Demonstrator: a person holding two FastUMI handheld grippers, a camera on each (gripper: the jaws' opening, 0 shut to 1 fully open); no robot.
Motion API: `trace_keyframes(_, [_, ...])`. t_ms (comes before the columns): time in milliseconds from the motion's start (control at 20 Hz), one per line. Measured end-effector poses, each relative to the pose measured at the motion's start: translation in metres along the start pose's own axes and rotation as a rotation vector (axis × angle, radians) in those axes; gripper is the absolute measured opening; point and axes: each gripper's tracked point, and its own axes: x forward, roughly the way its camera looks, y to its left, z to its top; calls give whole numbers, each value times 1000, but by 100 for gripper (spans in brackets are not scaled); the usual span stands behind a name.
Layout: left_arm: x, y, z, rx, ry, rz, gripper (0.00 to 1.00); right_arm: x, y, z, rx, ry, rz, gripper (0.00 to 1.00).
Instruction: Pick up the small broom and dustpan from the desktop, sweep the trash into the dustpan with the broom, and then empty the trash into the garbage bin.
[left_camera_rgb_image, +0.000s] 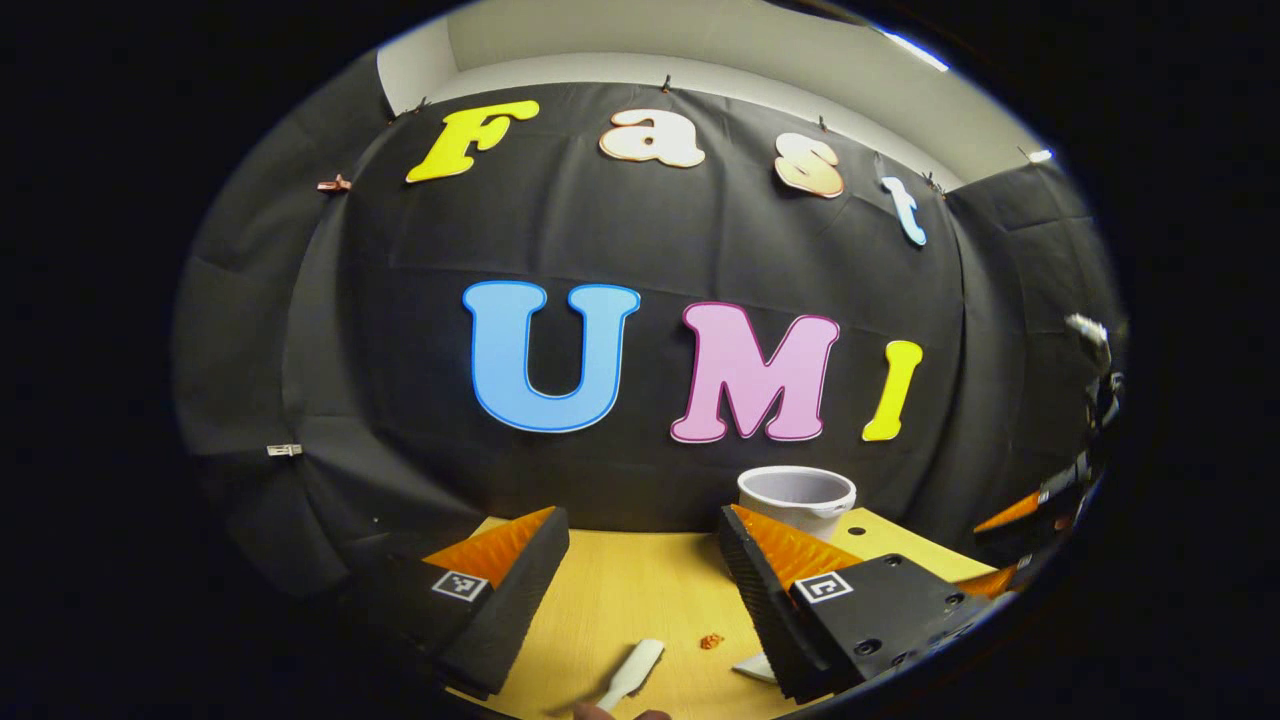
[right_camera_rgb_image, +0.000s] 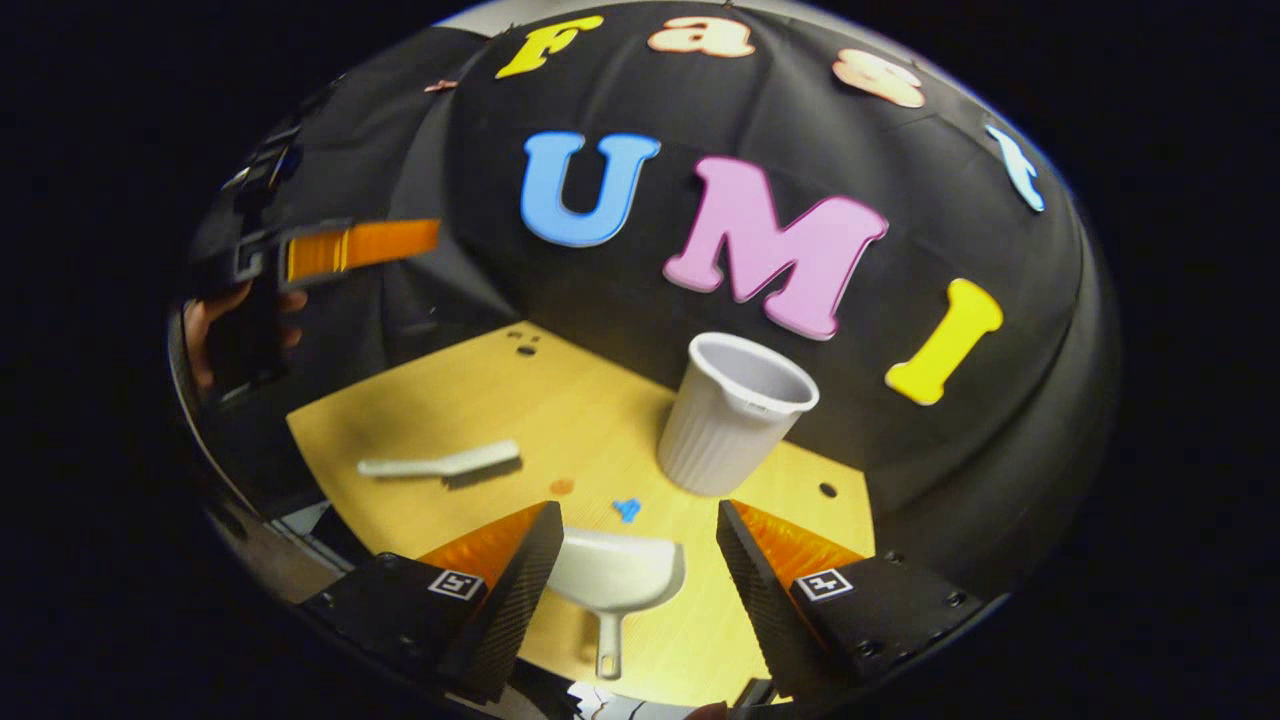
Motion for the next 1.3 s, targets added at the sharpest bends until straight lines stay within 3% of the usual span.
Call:
trace_keyframes(250, [-3,8,-11,29,23,27,95,24,21,-103,89,249,62,98])
trace_keyframes(600, [-6,13,-18,47,42,48,96,70,20,-192,176,432,61,97])
trace_keyframes(1000, [-8,14,-24,62,66,82,95,117,23,-235,244,551,65,96])
trace_keyframes(1300, [-6,19,-31,53,87,102,96,131,31,-241,277,601,88,94])
